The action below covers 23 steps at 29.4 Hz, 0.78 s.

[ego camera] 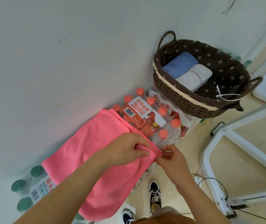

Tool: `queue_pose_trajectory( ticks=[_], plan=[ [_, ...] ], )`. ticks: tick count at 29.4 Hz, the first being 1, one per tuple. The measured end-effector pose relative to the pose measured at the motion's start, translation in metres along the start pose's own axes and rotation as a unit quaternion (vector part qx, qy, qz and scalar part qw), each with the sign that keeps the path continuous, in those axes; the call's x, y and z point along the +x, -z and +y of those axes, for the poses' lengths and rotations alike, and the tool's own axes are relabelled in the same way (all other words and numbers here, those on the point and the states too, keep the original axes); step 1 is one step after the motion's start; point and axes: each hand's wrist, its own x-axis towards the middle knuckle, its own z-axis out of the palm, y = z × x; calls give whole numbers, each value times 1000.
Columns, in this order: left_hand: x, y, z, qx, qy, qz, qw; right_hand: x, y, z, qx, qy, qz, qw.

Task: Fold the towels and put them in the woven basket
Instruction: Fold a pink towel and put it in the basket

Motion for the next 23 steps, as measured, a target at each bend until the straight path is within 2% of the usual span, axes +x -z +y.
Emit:
queue_pose_trajectory(
  ticks=[4,8,11,23],
  plan=[
    [4,-3,-1,-25,26,-6,999,0,-4,1,86,-43,-14,995],
    [9,-9,1,-17,29,13,999,-10,0,-8,208,-25,-50,977],
    [11,-11,2,-22,36,36,998,-16,2,-12,256,-19,-72,964],
    [9,-19,3,-49,52,102,992,-24,9,-31,188,33,-56,980]
  ],
)
